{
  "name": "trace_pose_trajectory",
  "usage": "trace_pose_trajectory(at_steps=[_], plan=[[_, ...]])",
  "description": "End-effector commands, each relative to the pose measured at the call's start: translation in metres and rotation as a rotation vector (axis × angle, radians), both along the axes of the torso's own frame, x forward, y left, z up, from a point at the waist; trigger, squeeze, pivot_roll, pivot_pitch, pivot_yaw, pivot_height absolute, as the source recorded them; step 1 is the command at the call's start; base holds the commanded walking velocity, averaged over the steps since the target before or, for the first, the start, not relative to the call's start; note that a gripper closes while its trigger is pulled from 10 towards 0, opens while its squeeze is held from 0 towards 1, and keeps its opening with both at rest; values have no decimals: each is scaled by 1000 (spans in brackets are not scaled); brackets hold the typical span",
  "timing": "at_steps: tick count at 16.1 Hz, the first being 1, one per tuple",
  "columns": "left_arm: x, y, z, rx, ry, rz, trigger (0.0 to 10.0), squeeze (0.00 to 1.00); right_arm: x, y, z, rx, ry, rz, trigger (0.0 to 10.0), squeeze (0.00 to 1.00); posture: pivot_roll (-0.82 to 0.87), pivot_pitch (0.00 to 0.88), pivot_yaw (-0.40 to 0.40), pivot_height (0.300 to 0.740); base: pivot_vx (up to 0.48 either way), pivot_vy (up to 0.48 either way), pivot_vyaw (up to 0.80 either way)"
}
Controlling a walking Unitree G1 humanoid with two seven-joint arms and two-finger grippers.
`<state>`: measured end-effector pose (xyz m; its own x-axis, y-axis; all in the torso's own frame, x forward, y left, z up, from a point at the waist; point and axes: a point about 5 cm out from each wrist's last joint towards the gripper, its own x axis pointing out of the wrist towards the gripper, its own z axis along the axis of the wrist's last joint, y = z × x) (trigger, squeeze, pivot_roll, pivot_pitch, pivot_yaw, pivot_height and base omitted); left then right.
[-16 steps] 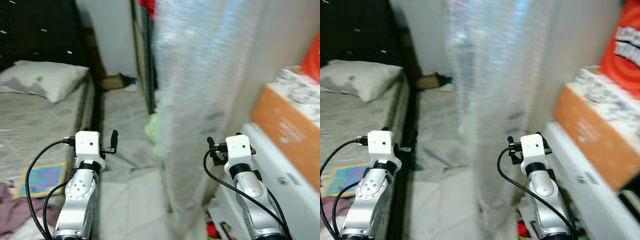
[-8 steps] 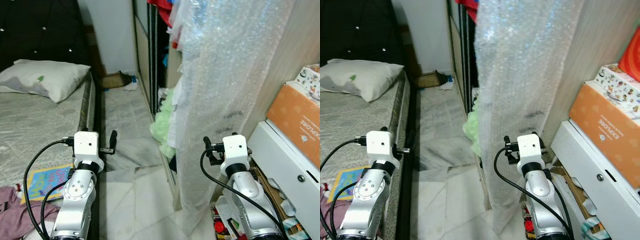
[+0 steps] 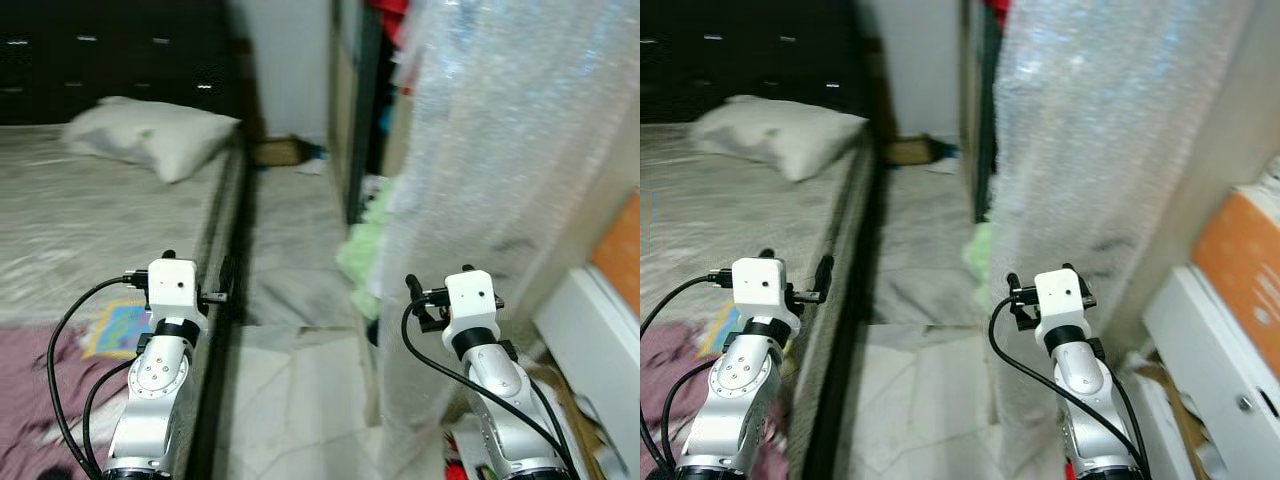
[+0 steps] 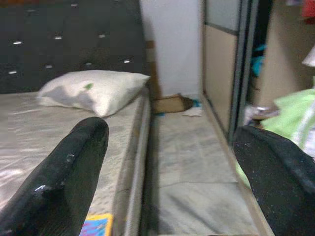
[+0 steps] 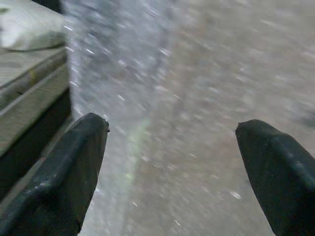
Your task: Clean up the room
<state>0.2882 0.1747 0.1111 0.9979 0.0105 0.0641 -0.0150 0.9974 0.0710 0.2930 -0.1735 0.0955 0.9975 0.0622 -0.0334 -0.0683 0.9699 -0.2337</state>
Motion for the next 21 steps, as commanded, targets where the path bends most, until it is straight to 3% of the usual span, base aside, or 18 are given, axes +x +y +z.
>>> trace_pose_trajectory(at_steps=[1, 21], plan=[[0, 2, -1, 7, 4, 3, 10000, 0, 2, 1, 3, 10, -11, 8, 10000, 0, -105, 30, 16, 740, 0, 0, 800], [3, 0, 0, 4, -5, -8, 10000, 0, 4, 1, 2, 10, -7, 13, 10000, 0, -107, 28, 16, 740, 0, 0, 800]])
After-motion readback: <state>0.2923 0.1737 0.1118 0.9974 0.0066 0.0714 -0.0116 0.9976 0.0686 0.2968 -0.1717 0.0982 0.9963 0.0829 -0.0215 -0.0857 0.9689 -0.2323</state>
